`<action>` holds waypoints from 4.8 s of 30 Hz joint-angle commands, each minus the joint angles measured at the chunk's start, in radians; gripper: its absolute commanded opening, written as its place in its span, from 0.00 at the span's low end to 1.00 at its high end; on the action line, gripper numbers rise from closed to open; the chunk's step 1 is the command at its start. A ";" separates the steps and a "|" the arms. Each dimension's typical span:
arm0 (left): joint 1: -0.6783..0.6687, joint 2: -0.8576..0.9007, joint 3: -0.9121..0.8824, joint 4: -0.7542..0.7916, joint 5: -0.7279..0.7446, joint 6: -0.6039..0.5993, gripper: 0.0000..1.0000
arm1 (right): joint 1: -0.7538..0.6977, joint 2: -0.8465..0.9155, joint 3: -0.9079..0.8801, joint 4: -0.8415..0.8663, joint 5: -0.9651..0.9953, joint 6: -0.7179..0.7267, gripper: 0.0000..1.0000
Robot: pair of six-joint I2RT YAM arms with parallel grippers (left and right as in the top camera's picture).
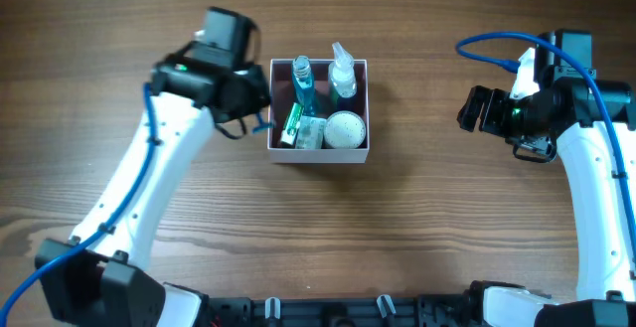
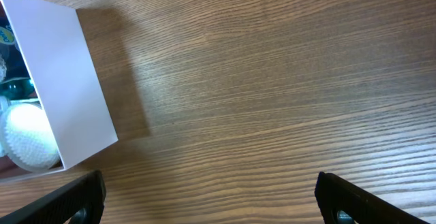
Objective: Pack container
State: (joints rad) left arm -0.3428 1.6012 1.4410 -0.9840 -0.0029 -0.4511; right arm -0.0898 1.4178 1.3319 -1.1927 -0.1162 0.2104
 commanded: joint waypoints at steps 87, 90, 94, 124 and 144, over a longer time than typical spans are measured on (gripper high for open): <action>0.208 -1.183 -0.615 0.153 -0.110 0.126 1.00 | 0.222 -1.014 -0.544 0.357 0.176 0.006 1.00; 0.208 -1.175 -0.615 0.153 -0.110 0.125 1.00 | 0.222 -1.009 -0.544 0.354 0.176 0.006 1.00; 0.208 -1.170 -0.615 0.152 -0.110 0.126 1.00 | 0.222 -1.009 -0.544 0.352 0.176 0.006 1.00; 0.208 -1.170 -0.615 0.152 -0.110 0.125 1.00 | 0.192 -1.415 -0.966 0.770 0.130 -0.055 1.00; 0.208 -1.170 -0.615 0.152 -0.110 0.125 1.00 | 0.187 -1.415 -1.327 1.203 0.138 -0.186 1.00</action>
State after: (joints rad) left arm -0.1410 0.4290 0.8330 -0.8337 -0.1284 -0.3172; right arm 0.1055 0.0170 0.0151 0.0517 0.0265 0.0273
